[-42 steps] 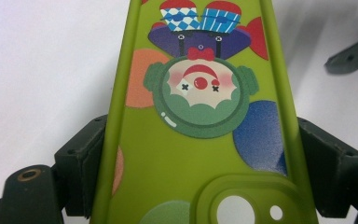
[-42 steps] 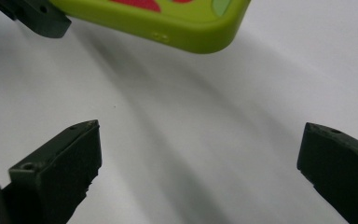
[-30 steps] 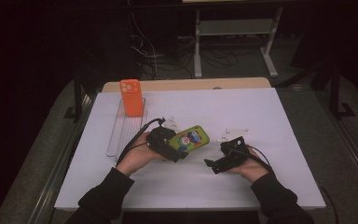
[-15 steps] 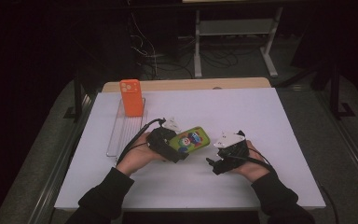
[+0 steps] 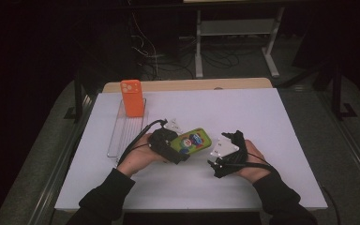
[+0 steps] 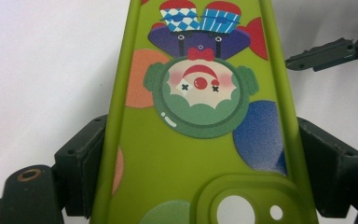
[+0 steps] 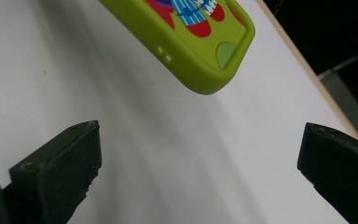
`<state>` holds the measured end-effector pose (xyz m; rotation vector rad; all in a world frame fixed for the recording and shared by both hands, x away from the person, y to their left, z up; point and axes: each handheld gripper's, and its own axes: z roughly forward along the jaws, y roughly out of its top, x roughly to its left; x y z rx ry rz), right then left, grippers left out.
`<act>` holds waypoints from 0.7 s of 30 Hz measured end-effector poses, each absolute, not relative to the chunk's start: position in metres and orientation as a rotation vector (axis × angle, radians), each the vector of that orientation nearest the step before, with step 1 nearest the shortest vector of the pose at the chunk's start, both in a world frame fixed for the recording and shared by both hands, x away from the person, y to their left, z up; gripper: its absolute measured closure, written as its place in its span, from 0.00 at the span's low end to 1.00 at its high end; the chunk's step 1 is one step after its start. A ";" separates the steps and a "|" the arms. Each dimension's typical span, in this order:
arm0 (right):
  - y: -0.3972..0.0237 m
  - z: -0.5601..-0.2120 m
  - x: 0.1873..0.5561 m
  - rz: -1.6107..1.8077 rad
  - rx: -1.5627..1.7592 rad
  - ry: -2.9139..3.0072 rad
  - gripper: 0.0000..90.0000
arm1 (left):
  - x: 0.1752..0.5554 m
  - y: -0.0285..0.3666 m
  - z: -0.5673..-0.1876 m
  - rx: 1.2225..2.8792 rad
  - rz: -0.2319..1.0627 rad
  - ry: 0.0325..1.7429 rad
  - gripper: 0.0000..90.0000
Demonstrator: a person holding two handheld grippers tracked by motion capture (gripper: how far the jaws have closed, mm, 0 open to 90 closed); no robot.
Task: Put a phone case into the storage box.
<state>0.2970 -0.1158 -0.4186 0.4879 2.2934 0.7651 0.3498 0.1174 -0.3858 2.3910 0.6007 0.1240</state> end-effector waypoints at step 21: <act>-0.102 -0.427 0.284 0.500 0.099 2.057 0.00 | 0.350 0.117 -0.387 2.400 0.105 0.619 0.17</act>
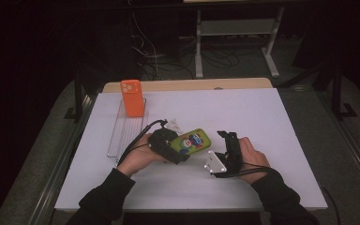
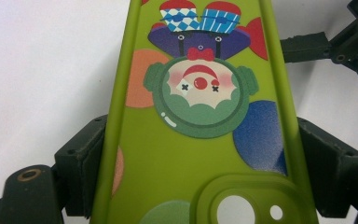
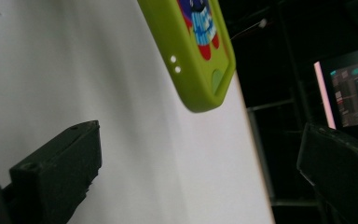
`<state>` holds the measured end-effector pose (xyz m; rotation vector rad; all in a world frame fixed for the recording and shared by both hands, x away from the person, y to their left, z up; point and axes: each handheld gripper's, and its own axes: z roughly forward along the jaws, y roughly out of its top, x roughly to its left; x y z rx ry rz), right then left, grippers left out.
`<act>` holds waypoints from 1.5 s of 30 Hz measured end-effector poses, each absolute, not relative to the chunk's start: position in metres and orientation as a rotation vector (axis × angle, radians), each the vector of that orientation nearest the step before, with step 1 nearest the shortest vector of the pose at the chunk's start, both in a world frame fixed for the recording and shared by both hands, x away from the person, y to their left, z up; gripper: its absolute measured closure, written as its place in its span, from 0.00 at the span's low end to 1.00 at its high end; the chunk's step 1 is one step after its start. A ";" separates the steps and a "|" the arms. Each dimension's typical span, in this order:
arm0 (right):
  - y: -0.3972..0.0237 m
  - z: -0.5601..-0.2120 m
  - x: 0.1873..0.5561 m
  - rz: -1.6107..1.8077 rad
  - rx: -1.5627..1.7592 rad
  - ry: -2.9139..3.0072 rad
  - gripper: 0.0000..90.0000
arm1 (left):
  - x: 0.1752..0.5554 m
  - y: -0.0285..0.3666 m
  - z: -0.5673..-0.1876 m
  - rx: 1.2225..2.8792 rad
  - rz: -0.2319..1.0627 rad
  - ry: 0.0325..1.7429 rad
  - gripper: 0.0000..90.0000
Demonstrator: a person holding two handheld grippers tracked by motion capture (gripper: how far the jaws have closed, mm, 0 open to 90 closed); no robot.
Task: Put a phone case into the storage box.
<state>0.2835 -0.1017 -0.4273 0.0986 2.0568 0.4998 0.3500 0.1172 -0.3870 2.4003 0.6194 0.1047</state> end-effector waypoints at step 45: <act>-0.074 -0.434 0.263 0.342 -0.219 1.873 0.75 | 0.342 0.105 -0.385 2.388 0.072 0.571 0.17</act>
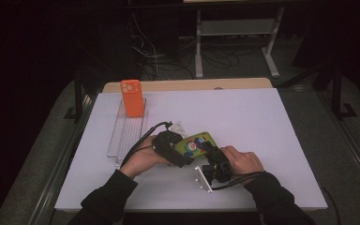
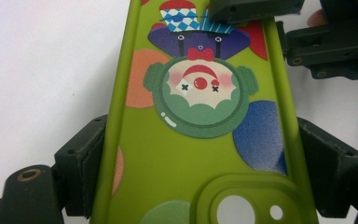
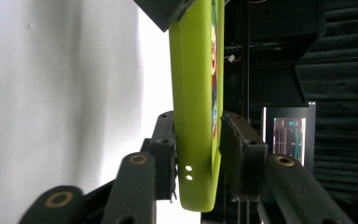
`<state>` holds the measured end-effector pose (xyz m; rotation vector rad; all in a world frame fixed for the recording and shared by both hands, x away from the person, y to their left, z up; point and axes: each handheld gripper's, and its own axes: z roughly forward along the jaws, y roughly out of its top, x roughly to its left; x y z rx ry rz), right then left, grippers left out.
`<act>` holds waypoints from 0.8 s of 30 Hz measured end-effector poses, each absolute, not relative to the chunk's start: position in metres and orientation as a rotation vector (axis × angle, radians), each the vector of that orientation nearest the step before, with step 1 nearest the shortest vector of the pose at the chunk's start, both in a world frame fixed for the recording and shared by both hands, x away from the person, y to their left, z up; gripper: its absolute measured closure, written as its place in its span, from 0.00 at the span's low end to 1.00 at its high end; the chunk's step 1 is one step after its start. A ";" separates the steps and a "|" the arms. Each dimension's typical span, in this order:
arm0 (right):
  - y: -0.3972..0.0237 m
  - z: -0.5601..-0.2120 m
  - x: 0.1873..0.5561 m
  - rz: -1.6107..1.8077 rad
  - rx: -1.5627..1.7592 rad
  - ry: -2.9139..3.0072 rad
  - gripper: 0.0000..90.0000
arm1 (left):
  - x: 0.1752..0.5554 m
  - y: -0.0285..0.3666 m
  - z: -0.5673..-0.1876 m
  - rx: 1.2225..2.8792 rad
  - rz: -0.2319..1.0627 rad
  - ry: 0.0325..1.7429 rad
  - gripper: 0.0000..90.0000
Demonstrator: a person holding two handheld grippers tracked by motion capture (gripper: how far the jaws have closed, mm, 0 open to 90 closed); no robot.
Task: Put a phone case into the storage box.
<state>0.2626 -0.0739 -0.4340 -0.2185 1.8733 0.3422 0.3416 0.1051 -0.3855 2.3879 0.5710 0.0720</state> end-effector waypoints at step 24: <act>-0.074 -0.435 0.263 0.306 -0.208 1.858 0.84 | 0.341 0.111 -0.379 2.335 0.070 0.559 0.00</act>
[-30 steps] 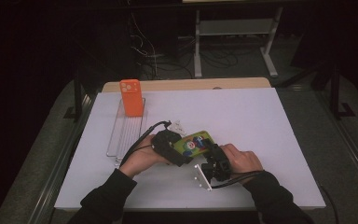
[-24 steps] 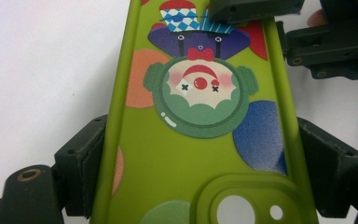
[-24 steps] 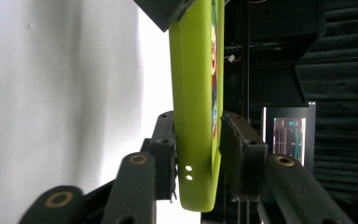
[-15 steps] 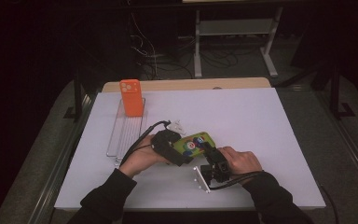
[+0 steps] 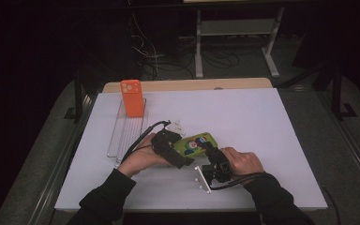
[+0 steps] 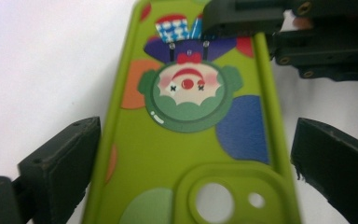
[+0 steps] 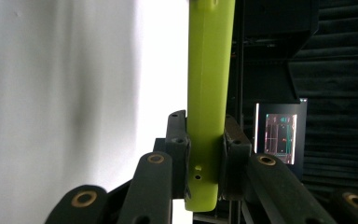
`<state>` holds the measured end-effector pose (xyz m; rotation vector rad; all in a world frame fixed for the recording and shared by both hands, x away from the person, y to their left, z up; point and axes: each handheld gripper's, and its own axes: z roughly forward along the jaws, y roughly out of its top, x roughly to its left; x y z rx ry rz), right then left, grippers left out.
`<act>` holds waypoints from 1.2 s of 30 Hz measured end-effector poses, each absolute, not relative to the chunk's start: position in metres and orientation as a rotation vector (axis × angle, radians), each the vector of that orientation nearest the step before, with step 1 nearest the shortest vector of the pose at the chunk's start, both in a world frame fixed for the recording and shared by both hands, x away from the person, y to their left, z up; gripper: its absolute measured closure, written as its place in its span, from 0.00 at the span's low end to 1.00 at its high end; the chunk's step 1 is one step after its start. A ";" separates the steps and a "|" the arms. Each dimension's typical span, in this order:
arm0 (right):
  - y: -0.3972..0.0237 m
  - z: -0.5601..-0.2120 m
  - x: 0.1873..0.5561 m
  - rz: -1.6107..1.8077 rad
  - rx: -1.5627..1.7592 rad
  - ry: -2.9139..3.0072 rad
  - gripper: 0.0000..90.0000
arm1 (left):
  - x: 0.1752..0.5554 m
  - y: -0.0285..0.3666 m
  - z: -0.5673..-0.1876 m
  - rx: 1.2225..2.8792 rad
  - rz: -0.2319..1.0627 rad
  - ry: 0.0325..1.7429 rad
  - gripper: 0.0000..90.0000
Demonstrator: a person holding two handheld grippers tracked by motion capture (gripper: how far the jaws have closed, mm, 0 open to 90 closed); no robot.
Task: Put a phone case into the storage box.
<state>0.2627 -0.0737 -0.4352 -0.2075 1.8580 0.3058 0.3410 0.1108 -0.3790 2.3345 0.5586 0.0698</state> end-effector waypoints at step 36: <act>-0.112 -0.412 0.292 0.717 0.511 2.178 0.84 | 0.359 0.139 -0.371 2.285 0.137 0.649 0.00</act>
